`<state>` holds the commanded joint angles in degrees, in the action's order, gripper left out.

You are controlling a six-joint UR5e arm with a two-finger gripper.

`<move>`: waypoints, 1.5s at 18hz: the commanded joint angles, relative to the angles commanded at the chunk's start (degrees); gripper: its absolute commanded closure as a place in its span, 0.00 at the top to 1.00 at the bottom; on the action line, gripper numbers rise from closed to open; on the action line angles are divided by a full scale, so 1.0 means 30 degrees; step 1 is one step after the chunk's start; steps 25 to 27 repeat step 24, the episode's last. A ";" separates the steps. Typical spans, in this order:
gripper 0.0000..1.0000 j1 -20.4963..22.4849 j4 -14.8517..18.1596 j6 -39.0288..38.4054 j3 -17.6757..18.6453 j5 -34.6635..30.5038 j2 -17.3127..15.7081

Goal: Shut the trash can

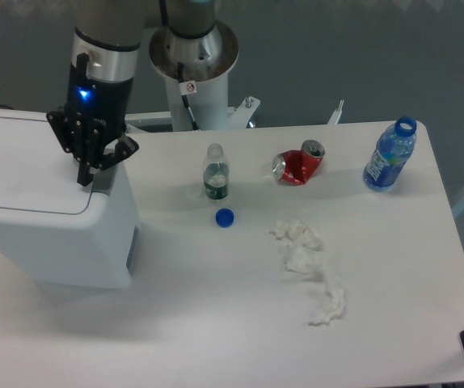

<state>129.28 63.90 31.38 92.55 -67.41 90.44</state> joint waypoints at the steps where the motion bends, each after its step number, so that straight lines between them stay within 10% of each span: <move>1: 0.78 0.0264 0.0029 -0.0029 -0.0116 0.0000 0.0000; 3: 1.00 0.1111 0.0000 0.0029 -0.0117 -0.0058 0.0000; 10: 1.00 0.3343 0.0117 0.4823 0.0117 -0.2163 0.0290; 18: 1.00 0.3664 0.0205 1.0863 -0.0322 -0.7261 0.4421; 27: 1.00 0.4806 0.0205 1.2243 -0.0352 -0.7383 0.5389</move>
